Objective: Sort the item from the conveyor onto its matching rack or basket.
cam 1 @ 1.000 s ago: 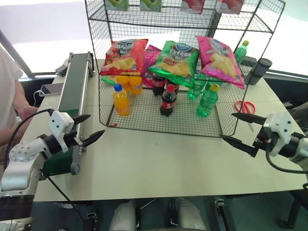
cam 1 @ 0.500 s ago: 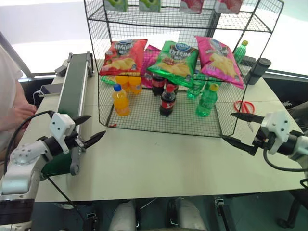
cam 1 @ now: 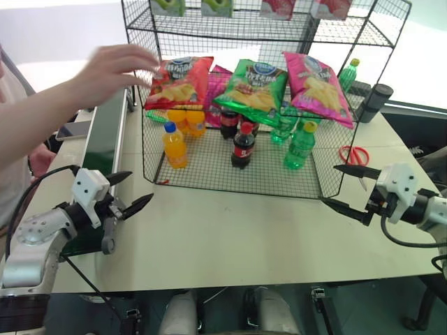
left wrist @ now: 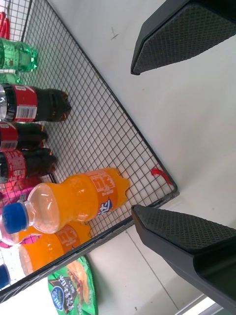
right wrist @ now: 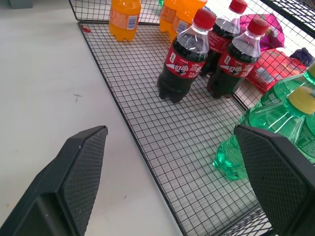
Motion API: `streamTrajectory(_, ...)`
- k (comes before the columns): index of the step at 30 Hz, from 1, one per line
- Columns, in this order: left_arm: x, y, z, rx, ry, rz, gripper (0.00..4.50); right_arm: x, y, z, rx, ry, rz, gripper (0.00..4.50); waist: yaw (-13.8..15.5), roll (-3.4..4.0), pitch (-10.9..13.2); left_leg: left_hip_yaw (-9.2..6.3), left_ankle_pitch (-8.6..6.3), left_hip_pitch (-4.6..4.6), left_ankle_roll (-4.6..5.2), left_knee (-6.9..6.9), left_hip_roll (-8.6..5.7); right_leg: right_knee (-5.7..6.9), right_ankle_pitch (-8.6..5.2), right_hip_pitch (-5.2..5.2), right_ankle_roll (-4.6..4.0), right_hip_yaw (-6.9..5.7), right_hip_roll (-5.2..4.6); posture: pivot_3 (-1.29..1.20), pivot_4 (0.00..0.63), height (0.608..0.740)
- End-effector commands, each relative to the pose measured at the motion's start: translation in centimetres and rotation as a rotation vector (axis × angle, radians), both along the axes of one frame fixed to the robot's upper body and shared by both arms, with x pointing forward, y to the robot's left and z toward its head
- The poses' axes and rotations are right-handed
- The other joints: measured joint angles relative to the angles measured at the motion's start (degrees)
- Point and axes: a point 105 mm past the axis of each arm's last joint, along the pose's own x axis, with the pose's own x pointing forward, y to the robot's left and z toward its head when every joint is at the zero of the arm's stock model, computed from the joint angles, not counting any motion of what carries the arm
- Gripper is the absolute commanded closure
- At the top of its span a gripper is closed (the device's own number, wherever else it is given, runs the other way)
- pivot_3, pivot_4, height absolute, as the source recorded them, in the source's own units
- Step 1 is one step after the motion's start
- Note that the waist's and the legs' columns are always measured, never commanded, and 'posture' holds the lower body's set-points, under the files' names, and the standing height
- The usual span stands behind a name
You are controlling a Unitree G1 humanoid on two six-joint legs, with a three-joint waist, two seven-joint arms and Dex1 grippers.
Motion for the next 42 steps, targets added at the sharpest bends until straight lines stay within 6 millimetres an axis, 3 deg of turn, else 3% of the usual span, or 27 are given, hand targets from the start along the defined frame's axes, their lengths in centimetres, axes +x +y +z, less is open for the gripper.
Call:
streamTrajectory(1, 0.2, 0.0, 1.2, 0.005, -0.049, -0.005, 0.00, 0.2, 0.6, 0.5, 0.014, -0.025, -0.002, 0.20, 0.0, 0.00, 0.0, 0.00, 0.00, 0.00, 0.00, 0.00, 0.00, 0.00, 0.00, 0.00, 0.00, 0.00, 0.00, 0.00, 0.150, 0.740)
streamTrajectory(11, 0.7, -0.4, 1.5, 0.014, -0.053, -0.033, 0.00, 1.2, -0.1, 0.2, 0.029, -0.022, -0.124, 0.20, 0.0, 0.00, 0.0, 0.01, 0.00, 0.00, -0.01, 0.01, -0.01, 0.01, 0.00, 0.00, 0.00, 0.00, 0.00, 0.00, 0.150, 0.740)
streamTrajectory(42, 0.5, -1.4, 1.1, 0.009, -0.056, -0.049, 0.00, 1.6, 0.7, -0.7, -0.048, -0.040, -0.078, 0.20, 0.0, 0.00, 0.0, 0.01, 0.01, 0.00, -0.01, 0.02, -0.01, 0.02, 0.00, 0.01, 0.00, 0.00, 0.00, 0.00, 0.150, 0.740)
